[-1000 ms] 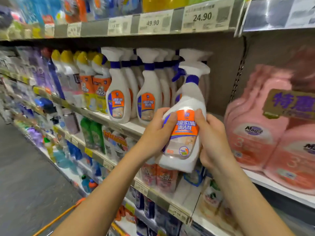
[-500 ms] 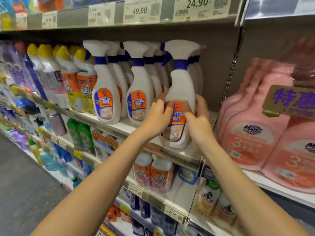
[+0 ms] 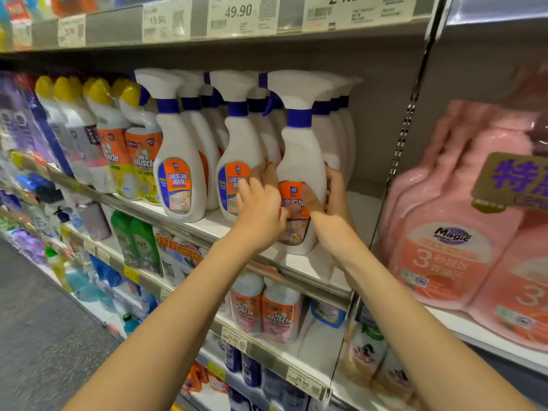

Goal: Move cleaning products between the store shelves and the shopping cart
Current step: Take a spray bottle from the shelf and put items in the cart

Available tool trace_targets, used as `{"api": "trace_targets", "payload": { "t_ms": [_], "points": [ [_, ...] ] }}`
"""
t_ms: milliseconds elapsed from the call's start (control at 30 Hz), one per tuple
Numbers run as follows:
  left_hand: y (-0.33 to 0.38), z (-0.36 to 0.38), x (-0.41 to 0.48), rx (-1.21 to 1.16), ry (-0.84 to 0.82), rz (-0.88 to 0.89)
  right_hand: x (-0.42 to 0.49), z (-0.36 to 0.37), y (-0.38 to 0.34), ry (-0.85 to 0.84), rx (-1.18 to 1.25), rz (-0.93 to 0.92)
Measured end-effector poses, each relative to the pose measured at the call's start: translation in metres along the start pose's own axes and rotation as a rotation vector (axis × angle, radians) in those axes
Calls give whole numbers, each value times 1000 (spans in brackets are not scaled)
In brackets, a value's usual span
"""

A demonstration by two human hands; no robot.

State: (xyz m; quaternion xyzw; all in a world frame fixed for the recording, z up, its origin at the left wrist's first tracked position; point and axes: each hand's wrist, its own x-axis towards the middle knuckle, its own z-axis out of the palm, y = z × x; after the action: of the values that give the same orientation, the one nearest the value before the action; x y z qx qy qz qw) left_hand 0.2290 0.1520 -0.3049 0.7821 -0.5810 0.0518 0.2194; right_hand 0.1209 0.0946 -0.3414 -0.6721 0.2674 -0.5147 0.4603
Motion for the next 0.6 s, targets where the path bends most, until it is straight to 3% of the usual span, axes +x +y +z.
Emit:
{"api": "trace_targets", "payload": {
  "t_ms": [200,333,600],
  "points": [
    [-1,-2,20,64,-135,-13,21,5,4,74,-211,48],
    [-1,7,37,-112,-16,-39,31,3,7,110,-330,53],
    [2,18,47,-81,41,-81,34,2,6,138,-437,67]
  ]
}}
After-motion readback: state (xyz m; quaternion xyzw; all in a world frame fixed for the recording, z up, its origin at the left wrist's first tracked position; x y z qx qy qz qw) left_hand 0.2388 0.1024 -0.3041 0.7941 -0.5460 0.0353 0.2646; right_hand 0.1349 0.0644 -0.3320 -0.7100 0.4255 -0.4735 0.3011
